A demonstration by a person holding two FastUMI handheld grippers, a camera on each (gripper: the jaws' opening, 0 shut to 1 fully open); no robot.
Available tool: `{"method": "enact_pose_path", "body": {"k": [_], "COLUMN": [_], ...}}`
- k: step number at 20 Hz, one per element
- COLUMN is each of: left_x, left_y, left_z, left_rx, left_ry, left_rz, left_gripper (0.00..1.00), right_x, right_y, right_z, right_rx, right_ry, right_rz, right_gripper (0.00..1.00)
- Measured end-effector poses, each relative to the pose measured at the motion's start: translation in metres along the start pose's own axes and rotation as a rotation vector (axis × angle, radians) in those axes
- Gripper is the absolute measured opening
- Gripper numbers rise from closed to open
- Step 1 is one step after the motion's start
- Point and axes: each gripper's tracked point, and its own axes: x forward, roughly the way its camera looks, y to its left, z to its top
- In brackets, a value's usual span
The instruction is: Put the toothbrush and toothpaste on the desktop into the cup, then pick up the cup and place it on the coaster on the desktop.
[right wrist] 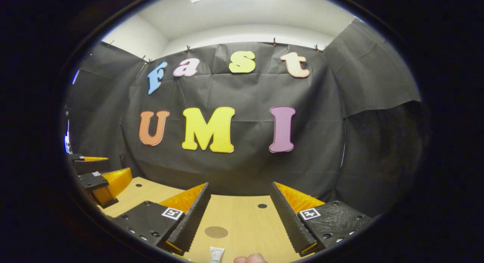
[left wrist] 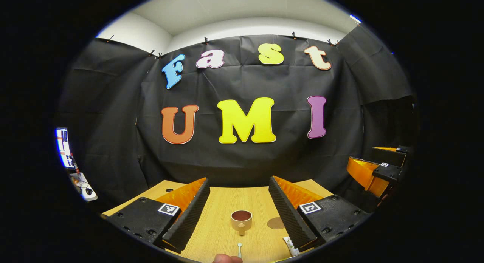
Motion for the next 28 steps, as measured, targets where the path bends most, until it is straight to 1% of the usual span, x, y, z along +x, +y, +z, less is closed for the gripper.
{"method": "enact_pose_path", "body": {"k": [1,2,3,4,5,6,7,9,10,12,13,14,15,16,18,19,20,23,24,25,28], "left_x": [0.0,0.001,0.001,0.001,0.002,0.002,0.003,0.003,0.004,0.006,0.008,0.008,0.008,0.006,0.0,-0.003,-0.006,-0.016,-0.019,-0.022,-0.029], "left_y": [0.0,0.0,0.001,0.001,0.001,0.002,0.002,0.001,0.001,-0.001,-0.004,-0.006,-0.006,-0.007,-0.008,-0.008,-0.007,-0.005,-0.006,-0.007,-0.009], "left_z": [-0.001,-0.002,-0.003,-0.003,-0.003,-0.005,-0.004,-0.007,-0.011,-0.021,-0.028,-0.038,-0.047,-0.058,-0.084,-0.096,-0.108,-0.143,-0.153,-0.164,-0.193], "left_rx": [0.002,0.003,0.003,0.002,-0.001,0.0,-0.001,-0.005,-0.008,-0.003,0.006,0.017,0.025,0.027,0.012,0.0,-0.01,-0.026,-0.034,-0.043,-0.043], "left_ry": [0.004,0.007,0.01,0.015,0.019,0.023,0.024,0.033,0.047,0.084,0.109,0.137,0.168,0.202,0.283,0.328,0.372,0.492,0.527,0.56,0.652], "left_rz": [-0.001,0.0,0.002,0.003,0.006,0.009,0.009,0.007,0.002,-0.004,-0.007,-0.011,-0.015,-0.021,-0.032,-0.033,-0.034,-0.03,-0.033,-0.039,-0.065], "left_gripper": [0.99,0.99,0.99,0.99,0.99,0.99,0.99,0.99,0.99,0.99,0.99,0.99,1.0,0.99,0.99,0.99,0.99,0.99,1.0,1.0,1.0], "right_x": [0.001,0.003,0.003,0.005,0.005,0.005,0.005,0.007,0.007,0.008,0.01,0.011,0.011,0.011,0.009,0.009,0.008,0.003,0.001,-0.002,-0.008], "right_y": [-0.001,0.0,0.0,0.0,0.001,0.001,0.003,0.008,0.012,0.009,0.01,0.009,0.008,0.007,0.009,0.009,0.008,0.01,0.012,0.014,0.016], "right_z": [-0.001,-0.001,-0.001,0.0,0.002,0.004,0.005,-0.003,-0.01,-0.019,-0.026,-0.031,-0.037,-0.044,-0.063,-0.073,-0.081,-0.111,-0.121,-0.132,-0.155], "right_rx": [0.003,0.001,-0.004,-0.007,-0.008,-0.007,-0.006,-0.015,-0.012,-0.01,-0.011,-0.01,-0.011,-0.011,-0.011,-0.01,-0.01,-0.015,-0.021,-0.024,-0.037], "right_ry": [0.003,0.003,0.001,-0.002,-0.006,-0.016,-0.021,0.008,0.036,0.075,0.091,0.109,0.127,0.149,0.207,0.234,0.26,0.341,0.369,0.396,0.465], "right_rz": [0.002,0.004,0.006,0.008,0.012,0.014,0.026,0.05,0.071,0.075,0.076,0.074,0.071,0.073,0.082,0.085,0.085,0.095,0.101,0.106,0.109], "right_gripper": [0.97,0.95,0.97,0.97,0.95,0.97,0.97,0.97,0.95,0.95,0.95,0.97,0.95,0.95,0.95,0.97,0.95,0.95,0.98,0.95,0.95]}}
